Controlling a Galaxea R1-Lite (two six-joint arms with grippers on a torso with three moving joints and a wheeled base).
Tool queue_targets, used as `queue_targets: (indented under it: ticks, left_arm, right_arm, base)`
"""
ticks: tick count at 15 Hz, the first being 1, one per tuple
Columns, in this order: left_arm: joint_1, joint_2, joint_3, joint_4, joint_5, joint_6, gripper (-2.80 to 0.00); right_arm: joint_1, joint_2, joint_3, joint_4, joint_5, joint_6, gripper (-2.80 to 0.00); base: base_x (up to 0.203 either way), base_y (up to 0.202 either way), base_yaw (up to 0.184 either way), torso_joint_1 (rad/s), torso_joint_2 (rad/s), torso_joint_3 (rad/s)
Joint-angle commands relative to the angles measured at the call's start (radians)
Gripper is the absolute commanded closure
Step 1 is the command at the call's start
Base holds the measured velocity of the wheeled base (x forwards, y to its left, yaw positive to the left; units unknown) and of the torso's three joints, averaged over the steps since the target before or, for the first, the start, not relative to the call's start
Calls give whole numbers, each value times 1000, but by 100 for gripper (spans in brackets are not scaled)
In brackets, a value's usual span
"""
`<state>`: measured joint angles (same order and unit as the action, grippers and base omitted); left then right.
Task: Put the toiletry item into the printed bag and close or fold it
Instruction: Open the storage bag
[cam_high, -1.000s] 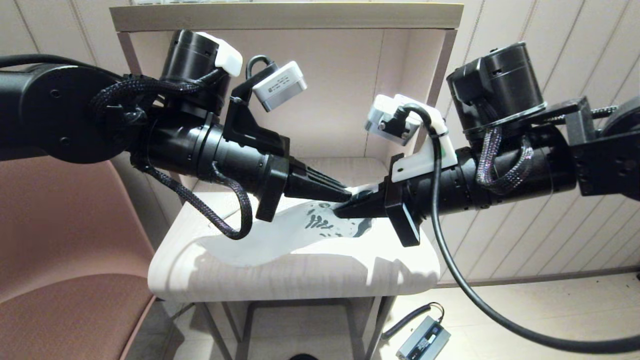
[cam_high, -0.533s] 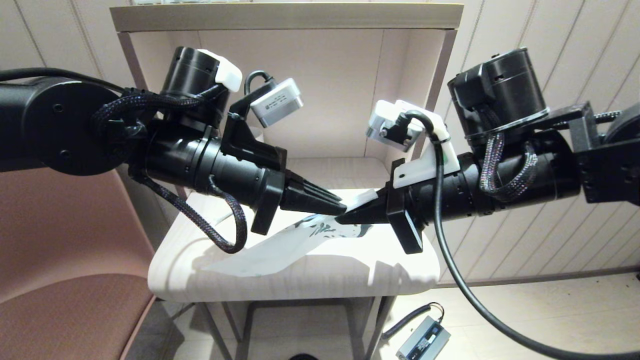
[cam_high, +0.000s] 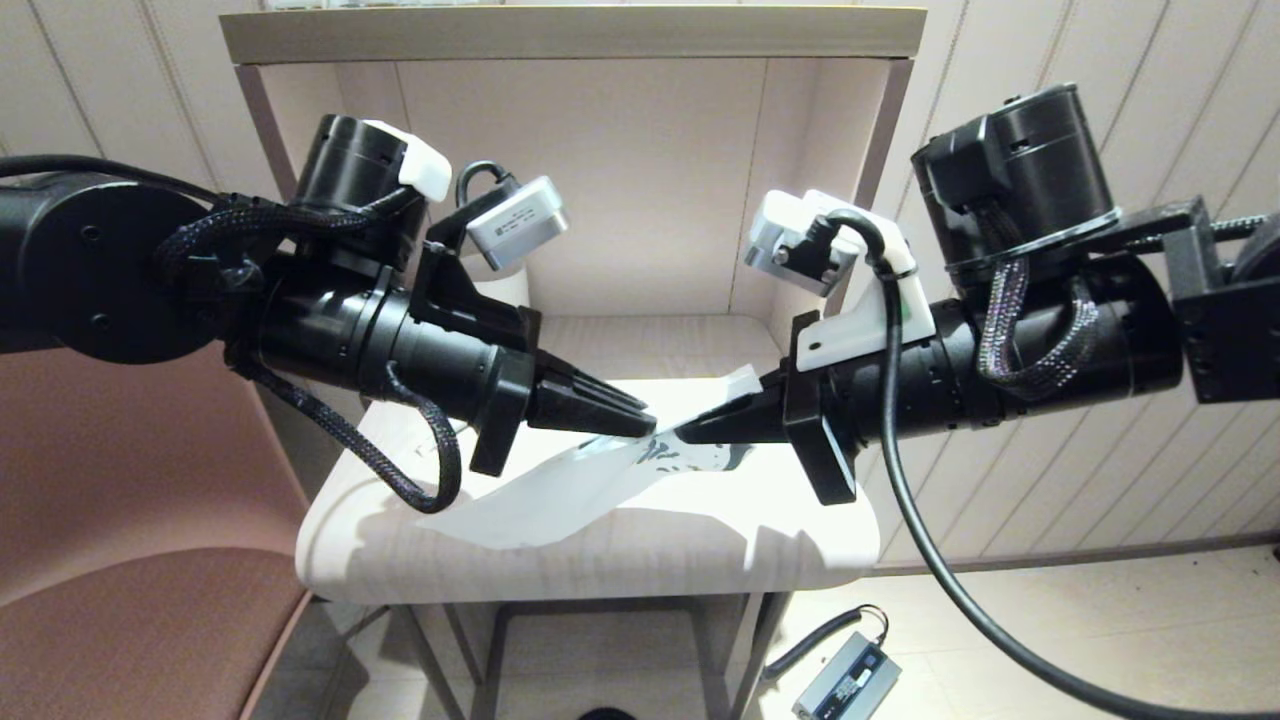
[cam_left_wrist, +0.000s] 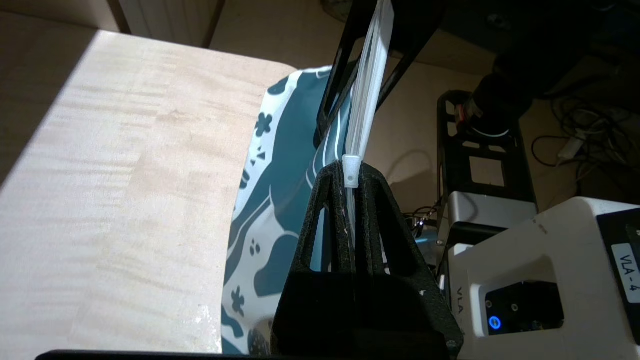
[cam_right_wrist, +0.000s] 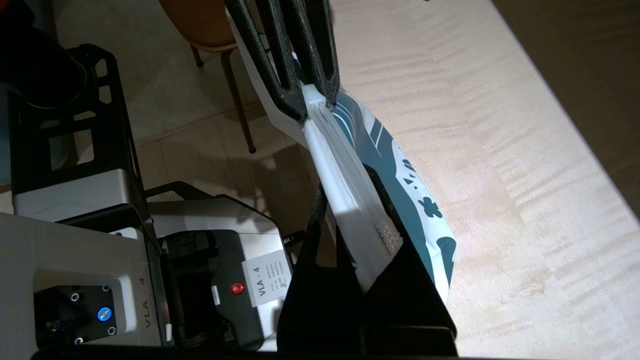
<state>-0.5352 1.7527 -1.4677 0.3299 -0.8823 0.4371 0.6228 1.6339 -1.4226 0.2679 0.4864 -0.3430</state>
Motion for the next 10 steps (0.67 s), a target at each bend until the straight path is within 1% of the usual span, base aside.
queue_targets:
  ticks: [1,5,10]
  left_arm:
    - [26,-19,43,-14,-5,3,0]
    - [57,-62,150,-62,-12,1,0]
    - [158,-102,243,-83,-78,2,0]
  right_arm:
    - [-8,-14,0,2,3,-2,0]
    - [-8,-19,-1,2,3,-2,0]
    - [-9,-20,-1,1,3,-2,0]
  base:
    - [0,0,0,0,0,0]
    - [0,0,0,0,0,0]
    - [0,0,0,0,0,0]
